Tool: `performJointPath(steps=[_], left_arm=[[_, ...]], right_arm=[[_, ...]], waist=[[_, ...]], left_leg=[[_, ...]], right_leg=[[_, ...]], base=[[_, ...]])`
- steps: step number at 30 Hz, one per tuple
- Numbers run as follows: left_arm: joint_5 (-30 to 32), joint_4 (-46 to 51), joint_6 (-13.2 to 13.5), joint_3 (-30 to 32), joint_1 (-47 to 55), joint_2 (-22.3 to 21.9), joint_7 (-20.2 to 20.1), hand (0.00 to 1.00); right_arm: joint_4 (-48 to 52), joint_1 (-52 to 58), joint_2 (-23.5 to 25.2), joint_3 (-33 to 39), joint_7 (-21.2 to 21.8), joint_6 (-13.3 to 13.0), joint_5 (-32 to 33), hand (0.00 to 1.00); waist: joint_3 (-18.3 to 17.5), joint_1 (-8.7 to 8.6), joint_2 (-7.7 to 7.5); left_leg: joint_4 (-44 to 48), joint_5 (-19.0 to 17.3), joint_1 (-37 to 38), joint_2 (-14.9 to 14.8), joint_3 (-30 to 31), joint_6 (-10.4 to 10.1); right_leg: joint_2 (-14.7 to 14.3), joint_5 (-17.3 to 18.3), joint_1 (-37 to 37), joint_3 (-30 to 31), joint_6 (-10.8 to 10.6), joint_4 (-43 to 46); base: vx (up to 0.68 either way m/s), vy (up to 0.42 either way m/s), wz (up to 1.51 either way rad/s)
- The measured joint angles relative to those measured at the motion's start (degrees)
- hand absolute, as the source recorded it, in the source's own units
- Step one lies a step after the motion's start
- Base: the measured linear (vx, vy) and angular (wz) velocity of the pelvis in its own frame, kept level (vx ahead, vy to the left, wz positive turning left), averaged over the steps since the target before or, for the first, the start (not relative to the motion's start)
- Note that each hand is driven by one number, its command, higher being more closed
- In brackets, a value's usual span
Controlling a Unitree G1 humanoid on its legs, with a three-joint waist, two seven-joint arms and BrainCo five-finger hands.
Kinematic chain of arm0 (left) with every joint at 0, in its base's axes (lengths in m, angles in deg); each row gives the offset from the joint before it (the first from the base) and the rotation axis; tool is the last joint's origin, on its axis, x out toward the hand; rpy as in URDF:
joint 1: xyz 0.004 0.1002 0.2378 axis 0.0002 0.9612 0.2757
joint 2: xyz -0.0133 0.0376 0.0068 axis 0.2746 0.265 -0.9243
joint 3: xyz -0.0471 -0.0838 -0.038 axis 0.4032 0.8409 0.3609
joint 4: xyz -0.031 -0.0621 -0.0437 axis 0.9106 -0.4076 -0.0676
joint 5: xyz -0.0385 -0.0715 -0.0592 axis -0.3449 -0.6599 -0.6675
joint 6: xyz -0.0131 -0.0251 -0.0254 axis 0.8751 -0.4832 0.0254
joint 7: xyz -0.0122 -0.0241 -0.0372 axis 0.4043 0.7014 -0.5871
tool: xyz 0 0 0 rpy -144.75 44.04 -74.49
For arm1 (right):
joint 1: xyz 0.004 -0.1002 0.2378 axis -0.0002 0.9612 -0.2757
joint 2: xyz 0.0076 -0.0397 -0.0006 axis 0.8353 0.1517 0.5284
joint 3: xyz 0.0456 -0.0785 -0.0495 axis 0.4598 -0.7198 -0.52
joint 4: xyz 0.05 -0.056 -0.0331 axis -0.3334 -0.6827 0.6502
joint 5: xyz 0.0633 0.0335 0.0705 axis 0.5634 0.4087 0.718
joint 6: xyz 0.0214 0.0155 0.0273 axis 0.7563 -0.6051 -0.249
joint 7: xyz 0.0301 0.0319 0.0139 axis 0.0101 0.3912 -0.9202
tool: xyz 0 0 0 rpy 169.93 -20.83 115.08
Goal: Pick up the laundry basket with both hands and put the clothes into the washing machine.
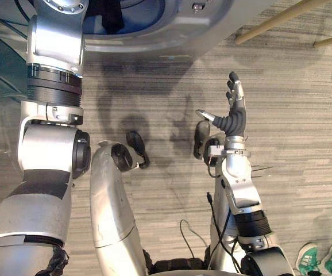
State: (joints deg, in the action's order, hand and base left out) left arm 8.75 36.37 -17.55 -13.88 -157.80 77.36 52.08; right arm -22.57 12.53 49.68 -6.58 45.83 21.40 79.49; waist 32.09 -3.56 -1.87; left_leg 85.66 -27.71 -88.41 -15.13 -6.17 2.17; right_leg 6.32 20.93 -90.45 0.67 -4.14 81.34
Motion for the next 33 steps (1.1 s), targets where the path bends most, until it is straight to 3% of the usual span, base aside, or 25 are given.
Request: performJointPath(steps=[9, 13, 17, 20, 23, 26, 28, 31, 33], left_arm=[[0.17, -2.33, -0.04, 0.49, 0.22, -0.9, -1.04, 0.0], [2.06, 2.89, -0.18, 0.66, 3.12, 0.49, -0.41, 0.0], [2.82, 9.31, -0.21, 5.04, 9.6, 1.41, 1.16, 0.0], [1.57, 14.58, -0.01, 8.36, 21.74, 0.6, 2.42, 0.0], [-2.09, 17.39, 1.12, 11.39, 34.5, -6.14, 2.2, 0.0], [-11.38, 21.06, 4.88, 10.01, 52.77, -17.32, 0.33, 0.0], [-13.79, 21.33, 6.05, 8.66, 59.62, -20.46, -0.95, 0.0], [-19.82, 21.37, 8.33, 4.44, 74.08, -25.94, -5.87, 0.0], [-22.42, 20.8, 8.74, 2.34, 80.11, -27.35, -8.76, 0.0]], right_arm=[[1.47, 0.04, 0.24, 0.16, 1.19, -0.03, 0.94, 0.0], [1.44, 0.22, -0.08, 0.58, 1.22, -0.12, 0.93, 0.0], [-0.08, 0.4, -0.26, 0.6, 1.32, -0.2, 0.91, 0.0], [-2.24, 1.55, -0.27, 1.21, 1.37, 0.11, 0.86, 0.0], [-3.81, 3.97, -0.88, 1.65, 2.15, 1.87, 0.74, 0.0], [-6.13, 8.12, -1.52, 4.06, 2.43, 4.06, 0.14, 0.0], [-7.65, 9.93, -1.87, 4.83, 2.45, 4.86, -0.12, 0.0], [-12.12, 14.38, -3.38, 7.23, 3.57, 5.14, -0.28, 0.0], [-15.12, 18.08, -3.66, 8.43, 4.23, 5.35, -0.26, 0.0]], waist=[[0.01, 0.73, 0.01], [-0.01, 1.29, 0.02], [-0.04, 1.54, 0.07], [-0.15, 2.43, 0.07], [-0.57, 3.39, -0.03], [-2.93, 4.75, -0.3], [-5.8, 4.87, -0.39], [-8.52, 5.36, -0.39], [-10.8, 6.22, -0.39]], left_leg=[[-0.31, 0.8, -1.07, 0.25, 0.53, -0.28], [-0.84, 1.51, -1.07, 0.53, 0.67, -0.49], [-1.96, 2.82, -0.41, 1.3, 2.1, -1.32], [-4.77, 3.47, 4.31, 1.62, 2.13, -2.37], [-10.14, 4.6, 12.42, 2.17, 3.06, -4.06], [-19.22, 6.32, 24.22, 3.65, 3.54, -5.77], [-22.64, 7.48, 26.75, 4.39, 3.78, -6.29], [-31.78, 9.74, 38.12, 6.08, 4.58, -7.45], [-37.38, 11.34, 44.33, 6.64, 4.71, -7.77]], right_leg=[[0.73, 0.18, -1.14, -0.76, 0.45, 0.94], [1.01, 0.44, -1.03, -0.85, 0.82, 0.93], [1.79, 0.76, 0.52, -2.01, 1.48, 0.62], [1.88, 1.17, 4.88, -2.55, 2.22, -1.09], [2.0, 1.65, 13.63, -4.57, 3.13, -5.46], [2.89, 2.24, 25.74, -7.03, 4.03, -12.27], [3.17, 2.15, 28.61, -8.11, 4.18, -14.89], [4.2, 2.03, 40.69, -11.29, 4.65, -22.24], [4.67, 1.74, 47.11, -12.85, 4.97, -26.6]], base=[[0.03, -0.018, 0.04], [-0.01, -0.028, 0.09], [-0.01, -0.038, 0.18], [0.02, -0.065, 0.12], [0.05, -0.094, 0.2], [0.07, -0.117, 0.35], [0.09, -0.091, 0.35], [0.14, -0.1, 0.4], [0.16, -0.063, 0.37]])
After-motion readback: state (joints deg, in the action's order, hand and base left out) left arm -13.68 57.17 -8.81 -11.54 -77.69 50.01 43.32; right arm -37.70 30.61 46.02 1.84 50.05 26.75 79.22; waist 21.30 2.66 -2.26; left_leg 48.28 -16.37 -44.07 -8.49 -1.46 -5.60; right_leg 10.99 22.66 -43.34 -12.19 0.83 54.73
